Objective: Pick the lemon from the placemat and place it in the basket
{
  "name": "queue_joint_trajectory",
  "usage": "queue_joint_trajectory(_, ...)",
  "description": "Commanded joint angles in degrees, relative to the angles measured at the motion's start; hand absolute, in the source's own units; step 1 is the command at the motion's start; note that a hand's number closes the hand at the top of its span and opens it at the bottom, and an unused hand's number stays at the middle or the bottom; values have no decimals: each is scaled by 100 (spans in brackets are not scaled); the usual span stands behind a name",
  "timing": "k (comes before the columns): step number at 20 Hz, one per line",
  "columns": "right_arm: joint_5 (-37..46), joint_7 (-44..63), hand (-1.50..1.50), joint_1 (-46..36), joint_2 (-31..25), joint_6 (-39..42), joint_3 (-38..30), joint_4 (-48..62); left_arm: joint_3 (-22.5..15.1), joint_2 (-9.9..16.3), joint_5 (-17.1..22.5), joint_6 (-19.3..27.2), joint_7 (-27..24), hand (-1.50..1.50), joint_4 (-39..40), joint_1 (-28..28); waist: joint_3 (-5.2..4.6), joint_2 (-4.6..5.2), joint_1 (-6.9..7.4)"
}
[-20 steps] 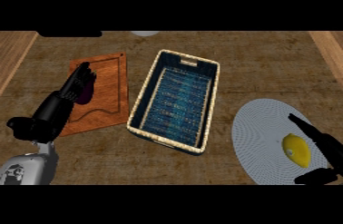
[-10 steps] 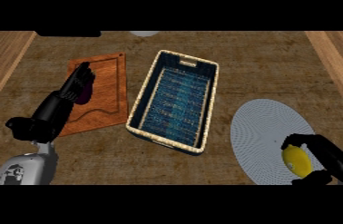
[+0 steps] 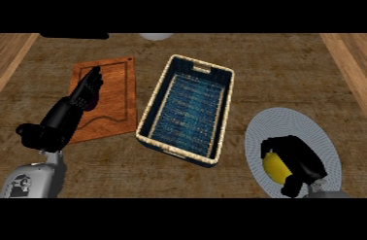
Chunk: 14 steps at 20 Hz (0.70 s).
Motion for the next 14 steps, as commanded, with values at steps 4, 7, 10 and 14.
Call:
queue_joint_trajectory(4,649,1941,150,-26,1217,-192,1476,-586,-63,11,0,-79,15,0,32,1,215,4,160)
queue_joint_trajectory(7,402,2808,150,12,1235,-388,2193,-865,-93,-48,-43,-20,-41,0,55,2,242,23,178)
queue_joint_trajectory(10,-285,3577,150,45,1245,-709,2911,-1243,-93,-47,-51,-36,-98,0,161,-21,259,73,181)
queue_joint_trajectory(14,-884,4294,150,69,1252,-1805,3787,-1970,-130,-110,-74,30,-26,0,86,-56,285,17,185)
